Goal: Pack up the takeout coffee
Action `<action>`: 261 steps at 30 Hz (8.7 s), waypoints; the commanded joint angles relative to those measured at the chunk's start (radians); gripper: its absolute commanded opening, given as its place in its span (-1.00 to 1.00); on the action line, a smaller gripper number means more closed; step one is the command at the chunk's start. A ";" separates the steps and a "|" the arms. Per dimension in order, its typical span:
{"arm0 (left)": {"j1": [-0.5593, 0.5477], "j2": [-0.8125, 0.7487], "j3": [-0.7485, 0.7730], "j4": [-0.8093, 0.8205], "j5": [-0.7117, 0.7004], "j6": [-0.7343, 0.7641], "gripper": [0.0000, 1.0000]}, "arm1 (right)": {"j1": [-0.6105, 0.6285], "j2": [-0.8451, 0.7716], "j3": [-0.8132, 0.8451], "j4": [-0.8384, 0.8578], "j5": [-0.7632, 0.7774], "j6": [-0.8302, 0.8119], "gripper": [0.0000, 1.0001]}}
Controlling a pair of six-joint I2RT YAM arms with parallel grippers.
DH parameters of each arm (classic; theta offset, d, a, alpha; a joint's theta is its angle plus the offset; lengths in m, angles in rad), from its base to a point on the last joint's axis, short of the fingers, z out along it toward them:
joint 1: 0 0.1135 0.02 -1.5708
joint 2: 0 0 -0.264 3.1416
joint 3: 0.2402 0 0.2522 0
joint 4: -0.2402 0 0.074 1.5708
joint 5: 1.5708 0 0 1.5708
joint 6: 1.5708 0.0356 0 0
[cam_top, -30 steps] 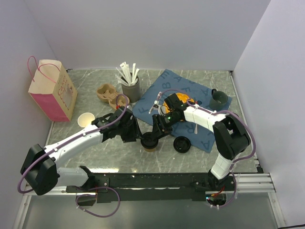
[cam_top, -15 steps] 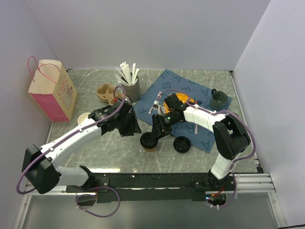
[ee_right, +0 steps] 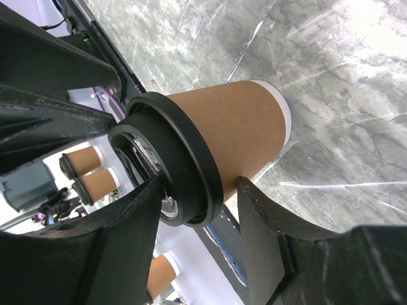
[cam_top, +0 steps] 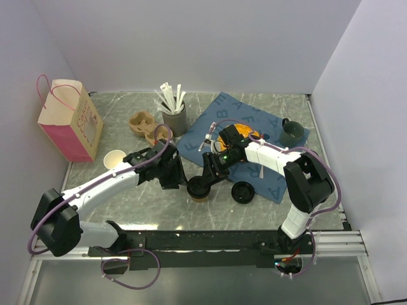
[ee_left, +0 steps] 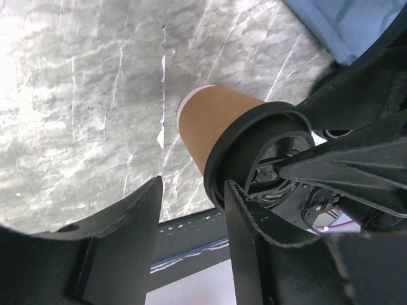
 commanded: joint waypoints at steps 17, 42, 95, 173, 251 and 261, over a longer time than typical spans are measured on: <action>-0.002 0.096 -0.163 0.043 -0.072 -0.037 -0.08 | 0.011 0.049 -0.075 0.066 0.078 -0.014 0.08; -0.002 -0.077 0.156 -0.214 -0.244 -0.032 0.55 | 0.045 -0.107 0.228 -0.215 0.325 0.015 0.75; -0.003 -0.625 -0.067 -0.175 -0.517 0.063 0.94 | 0.413 -0.042 0.382 -0.532 0.922 0.216 0.54; 0.784 0.297 1.018 -0.458 -0.847 0.039 0.68 | 0.057 -0.489 0.541 -0.681 0.705 -0.031 0.94; 0.908 -0.130 0.843 -0.445 0.286 0.243 -0.98 | 0.068 -0.406 0.850 -0.782 0.734 0.093 0.98; 0.510 -0.287 0.393 -0.278 0.230 0.068 -0.98 | 0.068 -0.502 0.770 -0.828 0.759 0.226 0.98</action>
